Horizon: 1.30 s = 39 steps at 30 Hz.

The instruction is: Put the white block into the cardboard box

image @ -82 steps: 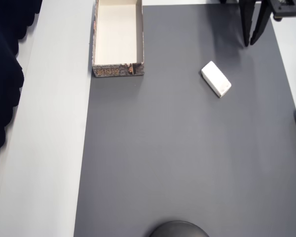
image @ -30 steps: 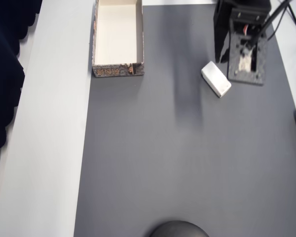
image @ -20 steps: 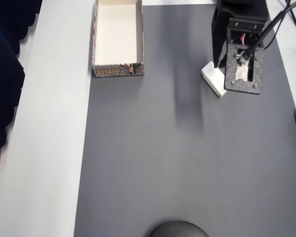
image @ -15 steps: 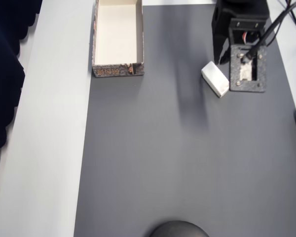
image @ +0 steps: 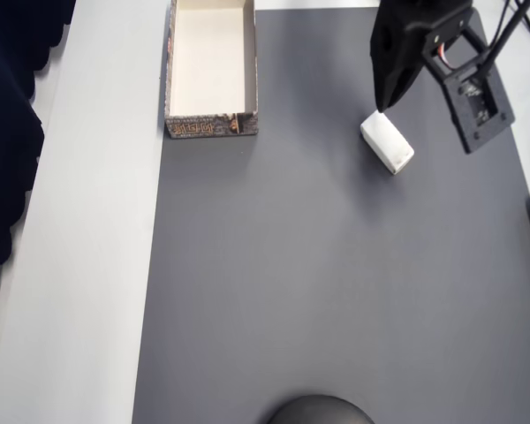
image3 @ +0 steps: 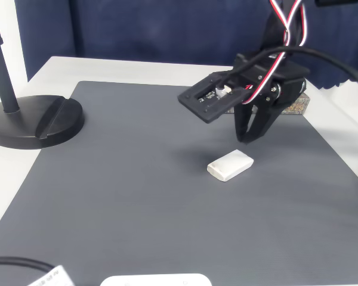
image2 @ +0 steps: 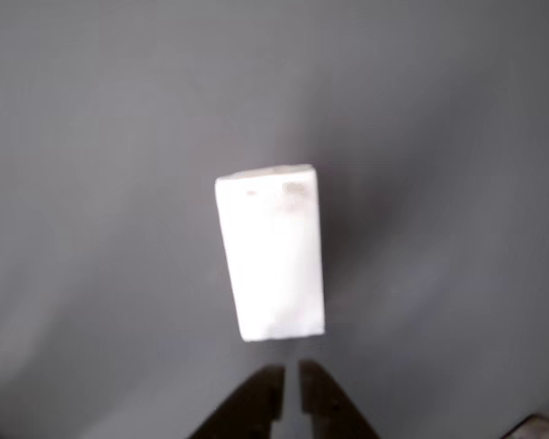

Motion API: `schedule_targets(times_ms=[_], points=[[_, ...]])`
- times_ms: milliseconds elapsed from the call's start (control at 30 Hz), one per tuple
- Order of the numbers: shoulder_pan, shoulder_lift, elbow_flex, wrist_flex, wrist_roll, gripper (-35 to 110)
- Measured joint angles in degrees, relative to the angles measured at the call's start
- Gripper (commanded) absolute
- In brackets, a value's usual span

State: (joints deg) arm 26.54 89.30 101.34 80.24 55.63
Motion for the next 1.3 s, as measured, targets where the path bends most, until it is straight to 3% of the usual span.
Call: schedule_targets(times_ms=[333, 867, 1300], points=[[0.0, 0.0, -1.2, -0.1, 8.4, -1], [0.0, -0.5, -1.6, -2.6, 12.7, 39], [0.0, -2.6, -2.5, -6.3, 10.3, 46]])
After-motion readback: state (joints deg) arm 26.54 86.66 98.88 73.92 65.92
